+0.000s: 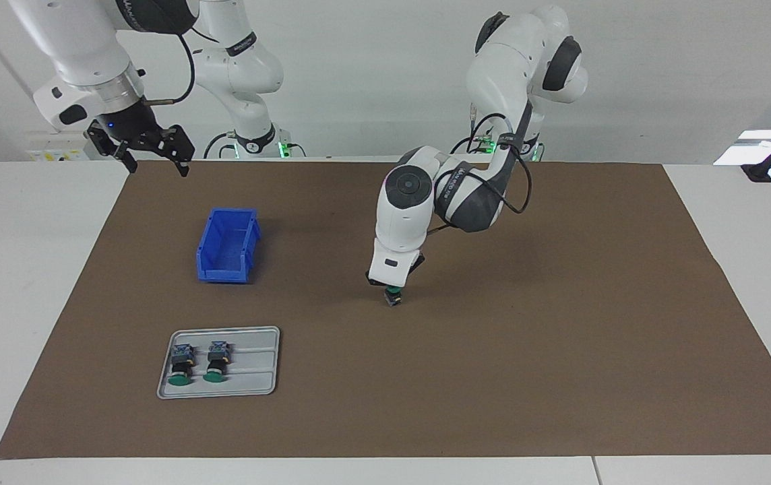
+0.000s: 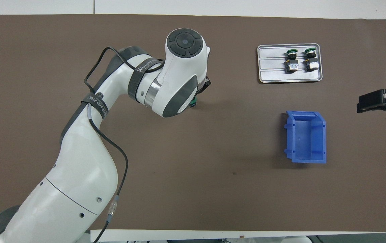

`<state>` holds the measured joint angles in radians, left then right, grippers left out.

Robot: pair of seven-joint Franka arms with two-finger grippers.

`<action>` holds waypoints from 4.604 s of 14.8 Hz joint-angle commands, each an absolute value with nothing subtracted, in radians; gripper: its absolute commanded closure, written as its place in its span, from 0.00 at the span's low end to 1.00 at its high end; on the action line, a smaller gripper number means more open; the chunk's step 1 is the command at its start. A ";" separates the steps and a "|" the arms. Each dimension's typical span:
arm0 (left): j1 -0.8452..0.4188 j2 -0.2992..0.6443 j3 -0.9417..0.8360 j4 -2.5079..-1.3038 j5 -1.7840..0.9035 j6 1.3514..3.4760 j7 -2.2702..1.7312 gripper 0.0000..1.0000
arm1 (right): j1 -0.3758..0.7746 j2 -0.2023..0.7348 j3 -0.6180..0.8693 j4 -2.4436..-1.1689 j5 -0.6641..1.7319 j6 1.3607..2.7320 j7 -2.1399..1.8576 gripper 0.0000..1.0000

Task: Place and press button with both arms

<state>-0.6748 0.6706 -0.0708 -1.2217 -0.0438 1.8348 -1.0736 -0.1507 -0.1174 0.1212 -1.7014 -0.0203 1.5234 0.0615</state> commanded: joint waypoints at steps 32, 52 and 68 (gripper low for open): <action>-0.382 0.273 -0.051 -1.445 -0.080 1.655 -0.972 0.00 | 0.015 -0.069 0.129 -1.755 0.021 1.844 0.142 0.10; -0.009 -0.051 -0.075 -1.763 0.015 1.577 -0.041 0.00 | 0.201 0.345 0.305 -1.689 0.060 2.109 0.296 0.02; -0.011 -0.035 -0.109 -1.744 -0.006 1.577 -0.041 0.00 | 0.402 0.463 0.150 -1.589 -0.018 2.111 0.449 0.05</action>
